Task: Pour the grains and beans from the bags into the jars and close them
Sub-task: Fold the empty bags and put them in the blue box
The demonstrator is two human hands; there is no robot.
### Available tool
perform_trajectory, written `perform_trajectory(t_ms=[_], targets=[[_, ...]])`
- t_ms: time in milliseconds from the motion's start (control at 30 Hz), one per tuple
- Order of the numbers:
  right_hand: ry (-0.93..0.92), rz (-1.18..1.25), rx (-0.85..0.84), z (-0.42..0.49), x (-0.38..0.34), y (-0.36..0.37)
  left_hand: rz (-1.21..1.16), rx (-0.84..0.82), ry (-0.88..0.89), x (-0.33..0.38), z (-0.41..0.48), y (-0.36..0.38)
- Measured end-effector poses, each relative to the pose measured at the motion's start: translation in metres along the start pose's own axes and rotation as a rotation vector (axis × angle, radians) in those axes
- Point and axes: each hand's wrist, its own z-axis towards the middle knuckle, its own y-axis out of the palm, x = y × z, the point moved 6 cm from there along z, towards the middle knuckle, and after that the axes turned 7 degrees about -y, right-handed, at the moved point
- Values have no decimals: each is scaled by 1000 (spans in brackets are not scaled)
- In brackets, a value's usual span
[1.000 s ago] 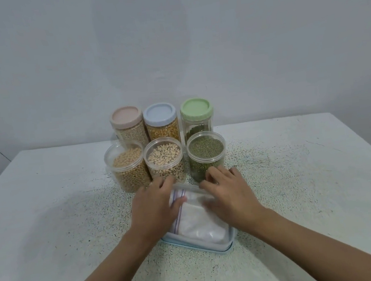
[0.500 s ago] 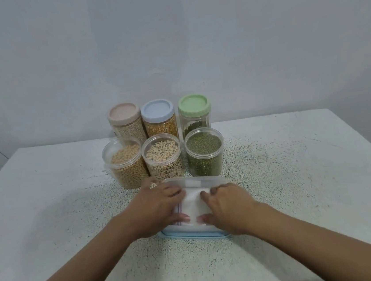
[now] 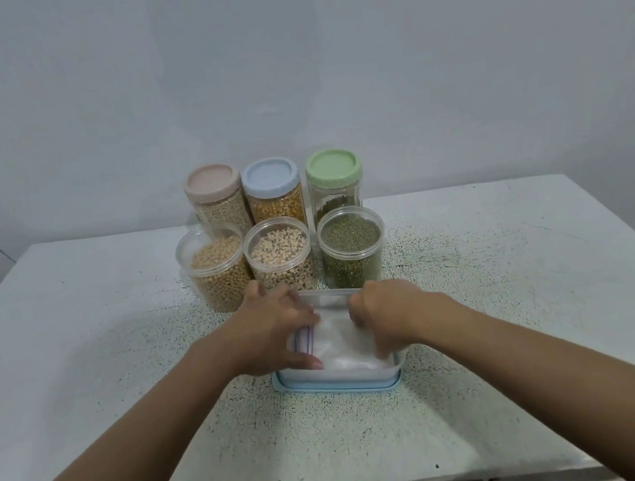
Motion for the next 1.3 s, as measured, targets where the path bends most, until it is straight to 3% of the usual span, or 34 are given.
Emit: perform_trajectory(t_ms=[167,400,533,667,767,867,967,1167,1300], targets=[[22,-113,-5,3,-2,14,-61,31,49,-6,-9,3],[-39,-87,162,-4,-1,20,36,97,-1,2,-2,6],[-92,75,455,-19,12,17,-306,250,-7,-13,-8,4],[145,425,703,-36,43,19,-620,336,-165,-26,-20,12],[320,724,587,-28,63,40,-755,456,-335,-25,-27,20],[366,1090,452,-18,63,69,-847,511,-533,-30,-30,34],[340,1108,482,-17,61,75,-961,451,-603,-31,-28,46],[297,1090,680,-35,75,53,-1137,457,-573,-21,-24,31],[363,1117,640,-45,110,55,-1078,476,-471,12,-4,6]])
